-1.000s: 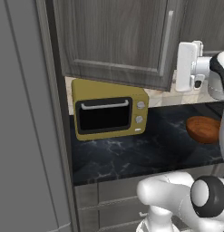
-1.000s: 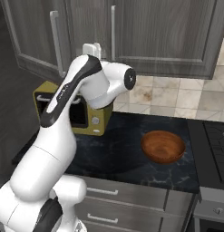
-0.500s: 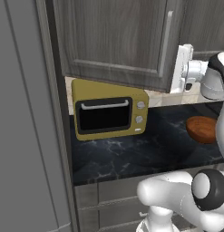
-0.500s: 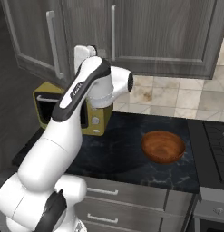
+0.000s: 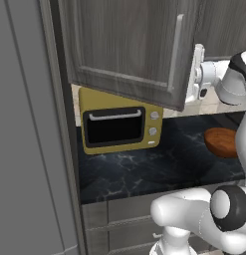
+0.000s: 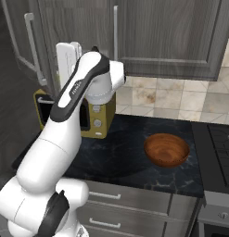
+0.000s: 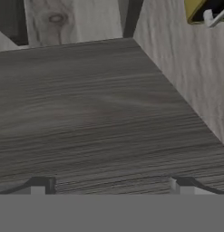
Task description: Open the cabinet and move the ladle to the pot. Then close the cabinet.
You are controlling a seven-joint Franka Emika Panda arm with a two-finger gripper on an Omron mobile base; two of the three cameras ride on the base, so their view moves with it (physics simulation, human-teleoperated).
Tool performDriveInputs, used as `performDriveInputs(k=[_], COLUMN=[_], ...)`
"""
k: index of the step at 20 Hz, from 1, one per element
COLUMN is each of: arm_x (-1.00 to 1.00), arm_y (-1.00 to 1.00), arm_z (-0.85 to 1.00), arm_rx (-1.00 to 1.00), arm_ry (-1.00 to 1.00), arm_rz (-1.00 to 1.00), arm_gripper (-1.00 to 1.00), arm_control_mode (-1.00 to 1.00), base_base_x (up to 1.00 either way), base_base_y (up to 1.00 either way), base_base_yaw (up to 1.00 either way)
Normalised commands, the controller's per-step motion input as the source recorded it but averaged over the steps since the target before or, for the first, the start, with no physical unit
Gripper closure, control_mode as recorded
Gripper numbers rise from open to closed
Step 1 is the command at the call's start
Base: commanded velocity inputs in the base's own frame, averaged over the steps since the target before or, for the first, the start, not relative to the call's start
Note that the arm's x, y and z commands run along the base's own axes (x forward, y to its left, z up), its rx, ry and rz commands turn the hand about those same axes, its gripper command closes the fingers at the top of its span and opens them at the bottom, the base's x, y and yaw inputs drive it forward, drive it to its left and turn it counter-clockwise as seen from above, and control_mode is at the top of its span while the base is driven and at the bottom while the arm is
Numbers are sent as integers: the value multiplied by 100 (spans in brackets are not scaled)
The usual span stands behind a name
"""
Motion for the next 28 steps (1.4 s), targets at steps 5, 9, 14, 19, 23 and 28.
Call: performDriveInputs(k=[5,9,14,19,23,28], arm_x=[-57,-37,-18,-5,2,34], arm_y=[86,88,78,54,-3,-46], arm_z=[37,27,10,6,5,0], arm_rx=[-1,-3,-3,-4,-16,-26], arm_ry=[-10,-10,-7,-6,-4,-3], arm_rz=[10,4,0,0,0,-5], arm_gripper=[-100,-100,-100,-100,-100,-100], arm_control_mode=[-100,-100,-100,-100,-100,-100], base_base_x=[0,0,0,0,0,0], base_base_y=[0,0,0,0,0,0], base_base_yaw=[0,0,0,0,0,0])
